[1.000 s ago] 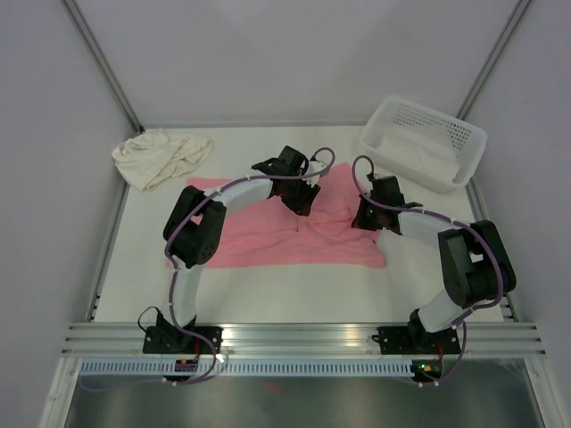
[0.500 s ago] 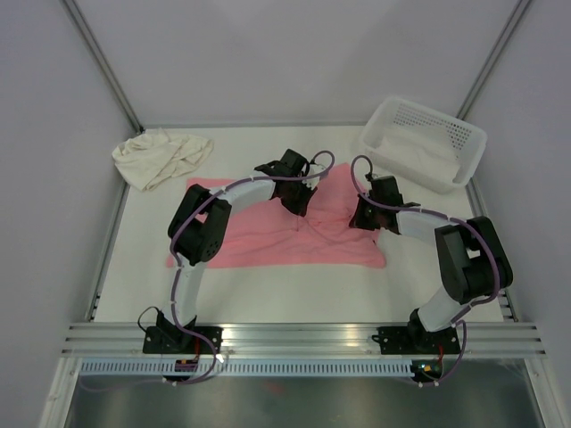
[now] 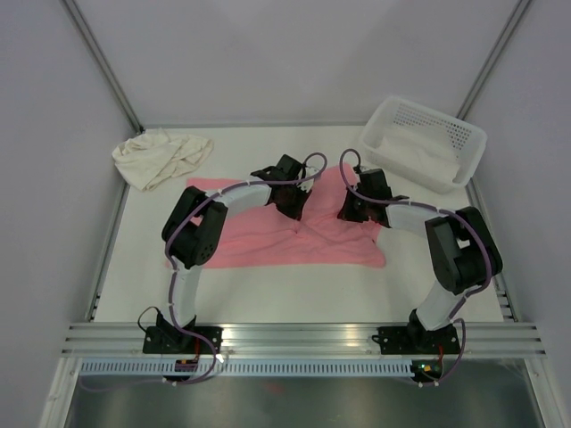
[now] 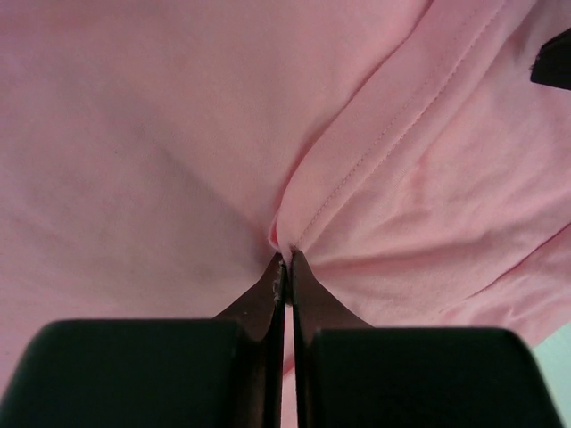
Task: Roll the t-shirts
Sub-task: Fold the tshirt
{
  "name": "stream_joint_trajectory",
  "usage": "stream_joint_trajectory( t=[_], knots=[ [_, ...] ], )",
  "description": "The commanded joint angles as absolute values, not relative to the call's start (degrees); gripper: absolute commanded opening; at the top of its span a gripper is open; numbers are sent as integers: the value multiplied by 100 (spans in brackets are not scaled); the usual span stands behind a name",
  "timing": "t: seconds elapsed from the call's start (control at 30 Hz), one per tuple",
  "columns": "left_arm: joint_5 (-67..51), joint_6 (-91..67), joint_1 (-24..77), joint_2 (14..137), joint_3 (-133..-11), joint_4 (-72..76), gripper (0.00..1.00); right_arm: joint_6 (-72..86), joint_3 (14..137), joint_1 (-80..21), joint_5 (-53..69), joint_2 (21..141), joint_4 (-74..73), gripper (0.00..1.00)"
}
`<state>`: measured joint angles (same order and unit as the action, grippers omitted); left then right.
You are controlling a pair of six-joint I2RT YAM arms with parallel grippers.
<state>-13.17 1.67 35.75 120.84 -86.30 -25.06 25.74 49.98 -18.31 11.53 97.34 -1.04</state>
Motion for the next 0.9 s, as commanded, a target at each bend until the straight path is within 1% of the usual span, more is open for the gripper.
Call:
stream_joint_trajectory(
  t=[0.0, 0.13, 0.3, 0.37, 0.53, 0.6, 0.67, 0.7, 0.73, 0.8, 0.83, 0.87],
  knots=[
    [-1117, -263, 3586, 11830, -8473, -2250, 3, 2593, 5361, -1916, 1081, 9993, 44, 0],
    [-950, -290, 3586, 11830, -8490, -2224, 5, 2584, 5449, -1960, 845, 10116, 18, 0],
    [-536, -378, 3586, 11786, -8429, -2215, 5, 2592, 5528, -1960, 309, 10380, 18, 0],
    [-457, -395, 3586, 11760, -8376, -2215, 5, 2654, 5511, -1960, 133, 10406, -306, 0],
    [-387, -387, 3586, 11733, -8271, -2215, 5, 2725, 4932, -1942, -455, 9871, -369, 0],
    [-422, -361, 3586, 11733, -8253, -2215, 5, 2690, 4755, -1942, -466, 9590, -378, 0],
    [-475, -325, 3586, 11733, -8288, -2215, 12, 2593, 4763, -1942, -325, 9388, -422, 0],
    [-475, -316, 3586, 11716, -8305, -2215, 21, 2593, 4798, -1934, -308, 9308, -457, 0],
    [-466, -282, 3586, 11664, -8323, -2224, 27, 2567, 4877, -1934, -334, 9229, -579, 1],
    [-422, -229, 3586, 11558, -8367, -2241, 37, 2531, 4930, -1934, -456, 8922, -781, 4],
    [-317, -142, 3586, 11445, -8385, -2250, 45, 2505, 4948, -1934, -535, 8703, -1026, 5],
    [-247, -97, 3586, 11374, -8411, -2294, 48, 2505, 4931, -1934, -684, 8597, -1150, 7]
  ],
)
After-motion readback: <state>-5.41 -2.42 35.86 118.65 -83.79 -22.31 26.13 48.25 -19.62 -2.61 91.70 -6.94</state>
